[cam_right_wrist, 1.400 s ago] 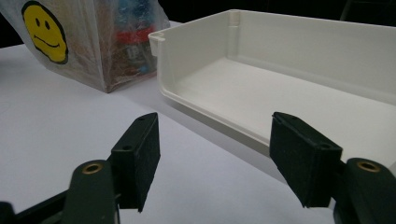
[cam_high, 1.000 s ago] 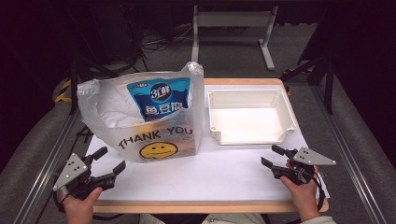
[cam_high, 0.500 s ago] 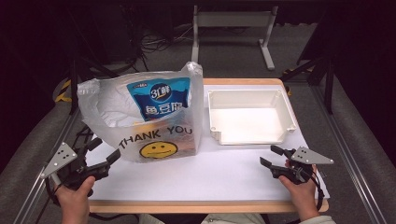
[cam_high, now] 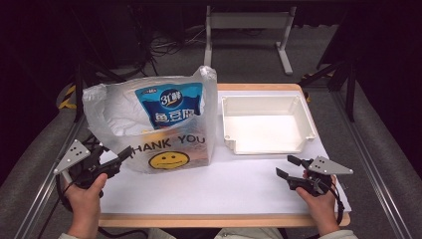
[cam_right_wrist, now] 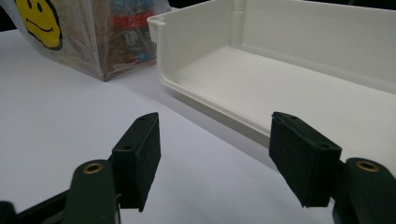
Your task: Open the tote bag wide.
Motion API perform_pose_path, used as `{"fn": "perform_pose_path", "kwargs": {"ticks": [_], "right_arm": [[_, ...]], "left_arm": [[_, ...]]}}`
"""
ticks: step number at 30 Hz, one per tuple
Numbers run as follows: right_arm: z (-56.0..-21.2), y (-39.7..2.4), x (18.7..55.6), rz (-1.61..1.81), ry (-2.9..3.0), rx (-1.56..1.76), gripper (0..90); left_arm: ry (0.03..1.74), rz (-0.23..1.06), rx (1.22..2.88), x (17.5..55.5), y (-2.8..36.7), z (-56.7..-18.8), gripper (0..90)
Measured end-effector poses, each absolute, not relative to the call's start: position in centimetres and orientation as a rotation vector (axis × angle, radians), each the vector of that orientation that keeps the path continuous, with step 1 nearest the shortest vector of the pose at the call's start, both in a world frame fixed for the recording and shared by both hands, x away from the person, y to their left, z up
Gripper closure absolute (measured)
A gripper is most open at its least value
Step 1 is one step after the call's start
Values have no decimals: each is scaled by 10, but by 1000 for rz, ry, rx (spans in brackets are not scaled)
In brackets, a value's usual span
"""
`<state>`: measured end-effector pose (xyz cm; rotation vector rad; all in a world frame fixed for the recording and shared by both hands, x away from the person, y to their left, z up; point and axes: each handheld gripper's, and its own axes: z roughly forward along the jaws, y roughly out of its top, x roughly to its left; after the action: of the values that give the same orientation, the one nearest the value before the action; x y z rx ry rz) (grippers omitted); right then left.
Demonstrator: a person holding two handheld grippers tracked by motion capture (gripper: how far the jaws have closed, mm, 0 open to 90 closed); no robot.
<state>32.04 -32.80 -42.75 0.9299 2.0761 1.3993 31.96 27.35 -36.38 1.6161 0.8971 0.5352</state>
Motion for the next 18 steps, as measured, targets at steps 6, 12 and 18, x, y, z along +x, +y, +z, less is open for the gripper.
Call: {"fn": "perform_pose_path", "kwargs": {"ticks": [6, 12, 18], "right_arm": [[-428, -326, 320, 1390, 2081, 929, 350], [-427, -324, 319, 1384, 2084, 925, 353], [-414, -316, 314, 1365, 2067, 871, 352]], "left_arm": [[862, 524, 1687, 320, 273, -363, 814], [851, 504, 1700, 321, 273, -364, 892], [853, 511, 1706, 322, 272, -363, 893]]}}
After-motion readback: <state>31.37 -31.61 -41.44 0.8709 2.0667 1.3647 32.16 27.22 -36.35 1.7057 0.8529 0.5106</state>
